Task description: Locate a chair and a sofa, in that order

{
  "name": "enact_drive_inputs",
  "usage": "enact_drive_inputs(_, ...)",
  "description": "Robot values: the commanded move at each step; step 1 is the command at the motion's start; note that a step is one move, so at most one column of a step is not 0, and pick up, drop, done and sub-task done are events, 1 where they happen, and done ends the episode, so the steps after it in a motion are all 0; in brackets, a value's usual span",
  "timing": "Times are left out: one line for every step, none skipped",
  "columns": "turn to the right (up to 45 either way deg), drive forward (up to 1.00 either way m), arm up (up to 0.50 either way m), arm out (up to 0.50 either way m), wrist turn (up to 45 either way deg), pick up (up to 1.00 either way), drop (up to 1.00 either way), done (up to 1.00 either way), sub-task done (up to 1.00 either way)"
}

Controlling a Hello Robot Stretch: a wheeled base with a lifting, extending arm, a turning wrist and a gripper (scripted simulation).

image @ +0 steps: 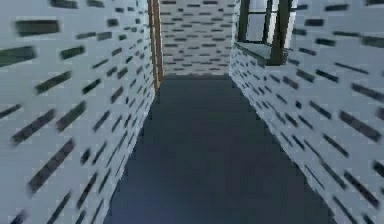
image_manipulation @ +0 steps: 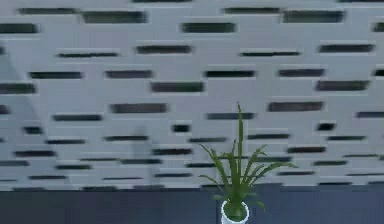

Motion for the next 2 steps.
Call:
enact_drive_inputs(0.0,1.0,0.0,0.0,0.0,0.0,0.0,0.0,0.0)
enact_drive_inputs(0.0,1.0,0.0,0.0,0.0,0.0,0.0,0.0,0.0)
